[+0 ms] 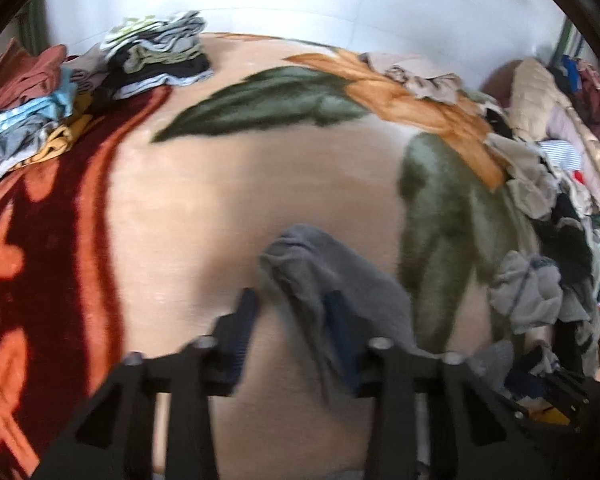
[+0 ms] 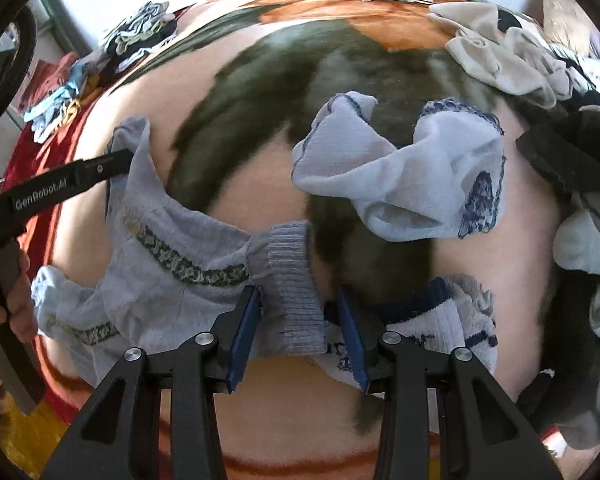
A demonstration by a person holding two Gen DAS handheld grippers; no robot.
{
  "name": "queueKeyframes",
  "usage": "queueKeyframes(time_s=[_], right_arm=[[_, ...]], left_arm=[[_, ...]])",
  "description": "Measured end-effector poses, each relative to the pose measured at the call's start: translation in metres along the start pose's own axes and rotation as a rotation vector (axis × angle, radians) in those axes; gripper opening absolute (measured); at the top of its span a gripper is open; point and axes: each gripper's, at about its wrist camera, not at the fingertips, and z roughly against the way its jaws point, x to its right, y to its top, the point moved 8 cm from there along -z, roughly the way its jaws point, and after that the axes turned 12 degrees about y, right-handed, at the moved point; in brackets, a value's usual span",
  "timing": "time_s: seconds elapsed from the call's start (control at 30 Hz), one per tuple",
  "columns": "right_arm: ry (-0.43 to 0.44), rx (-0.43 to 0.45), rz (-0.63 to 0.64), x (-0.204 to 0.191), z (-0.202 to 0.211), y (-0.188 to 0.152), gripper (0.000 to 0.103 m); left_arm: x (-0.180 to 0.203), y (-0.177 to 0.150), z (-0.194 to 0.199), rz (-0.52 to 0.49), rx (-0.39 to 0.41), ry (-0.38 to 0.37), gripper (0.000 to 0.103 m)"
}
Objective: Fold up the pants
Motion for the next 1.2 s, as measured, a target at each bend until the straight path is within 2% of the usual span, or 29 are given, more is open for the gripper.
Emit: queueKeyframes(time_s=[0.07,0.13,0.23,0.3,0.77,1.0,1.2], right_arm=[[0.000,0.016,0.003,-0.001,0.001,0.000,0.039],[0.006,0.037,0.008,-0.002,0.005,0.001,0.029],[0.021,0.069,0.008,-0.006,0.012,0.001,0.021],[0.043,0.092,0.011,-0.009,0.017,0.003,0.020],[0.119,0.244,0.113,-0.053,0.069,0.011,0.019],[0.161,0.256,0.172,-0.084,0.088,0.015,0.019],[0.220,0.244,0.177,-0.108,0.099,0.009,0.019]], left_arm=[[0.003,0.000,0.003,-0.002,0.014,-0.006,0.016],[0.004,0.000,0.007,0.006,0.025,-0.011,0.011],[0.001,0.002,0.019,0.025,0.050,-0.012,0.010],[-0.004,0.003,0.029,0.035,0.064,-0.012,0.010],[-0.045,-0.009,0.106,0.151,0.147,-0.047,0.010],[-0.072,-0.019,0.142,0.165,0.162,0.004,0.010],[-0.098,-0.046,0.153,0.200,0.123,0.032,0.010]])
